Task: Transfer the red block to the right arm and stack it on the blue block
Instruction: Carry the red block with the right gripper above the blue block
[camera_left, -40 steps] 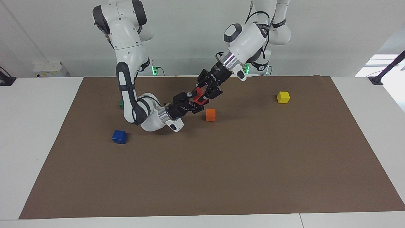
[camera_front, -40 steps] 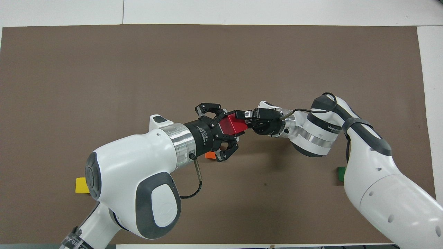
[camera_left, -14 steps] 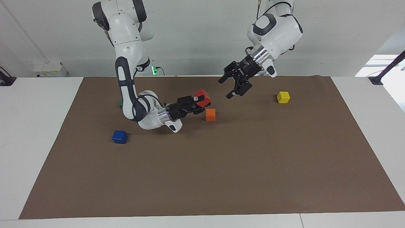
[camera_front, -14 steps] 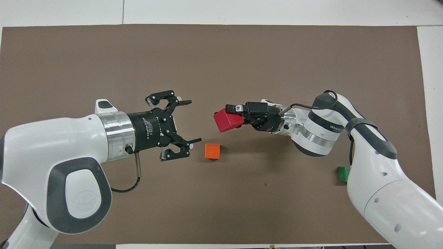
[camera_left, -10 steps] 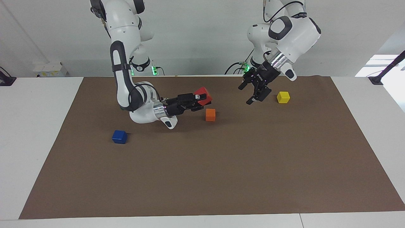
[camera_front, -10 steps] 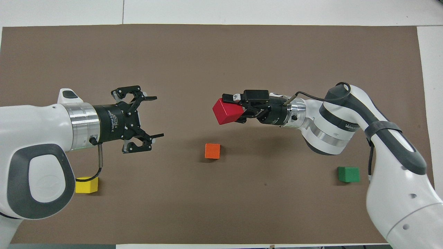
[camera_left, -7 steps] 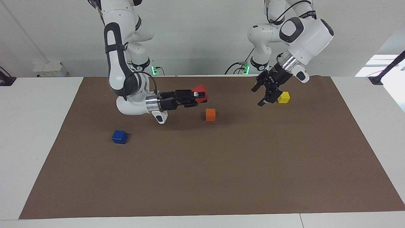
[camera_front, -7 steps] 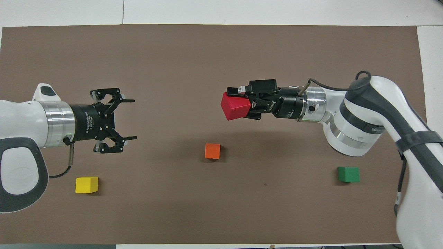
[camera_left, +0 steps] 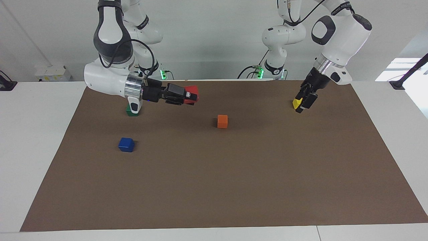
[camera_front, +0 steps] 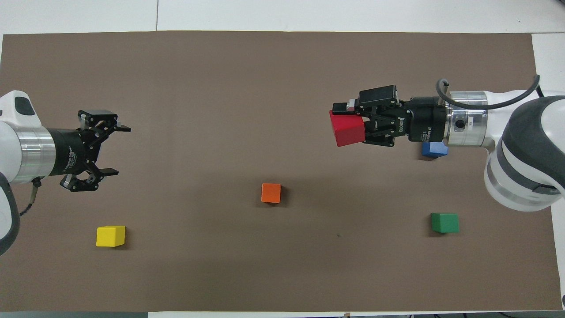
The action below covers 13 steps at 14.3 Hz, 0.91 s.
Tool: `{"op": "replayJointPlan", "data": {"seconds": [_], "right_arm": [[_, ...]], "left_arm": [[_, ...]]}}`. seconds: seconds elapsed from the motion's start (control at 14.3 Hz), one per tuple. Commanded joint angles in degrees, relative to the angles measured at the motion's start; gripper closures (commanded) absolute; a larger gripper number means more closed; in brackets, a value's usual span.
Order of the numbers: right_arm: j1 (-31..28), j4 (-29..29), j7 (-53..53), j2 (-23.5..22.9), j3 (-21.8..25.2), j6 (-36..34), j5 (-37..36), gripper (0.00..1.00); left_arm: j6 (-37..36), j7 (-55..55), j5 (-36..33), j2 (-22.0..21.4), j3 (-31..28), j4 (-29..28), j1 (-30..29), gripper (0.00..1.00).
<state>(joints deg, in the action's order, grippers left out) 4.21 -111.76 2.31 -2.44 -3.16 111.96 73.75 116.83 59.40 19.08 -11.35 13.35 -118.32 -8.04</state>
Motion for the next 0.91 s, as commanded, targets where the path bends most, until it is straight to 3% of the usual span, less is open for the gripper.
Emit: {"op": "replayJointPlan", "data": {"seconds": [0.0,0.21,0.49,0.84], "right_arm": [[-0.6,1.3,5.8,2.1,-0.4,2.6,-15.7,1.0],[-0.6,1.6,9.9,3.2,-0.4,2.3,-33.7,1.0],[-0.5,1.5,15.2,3.4,-0.4,0.8,-48.7,1.0],[-2.3,0.7,16.1,3.5,-0.5,0.4,-68.0,1.0]], "left_arm": [[-4.1,-7.2,-4.6,2.2,0.4,4.8,-2.3,0.0],[-10.0,-14.6,-8.4,6.4,0.3,11.8,-3.7,0.0],[-16.2,-21.6,-16.1,12.6,0.1,19.1,-2.6,0.0],[-25.5,-41.0,-20.7,12.8,-5.6,20.0,2.4,0.0]]}}
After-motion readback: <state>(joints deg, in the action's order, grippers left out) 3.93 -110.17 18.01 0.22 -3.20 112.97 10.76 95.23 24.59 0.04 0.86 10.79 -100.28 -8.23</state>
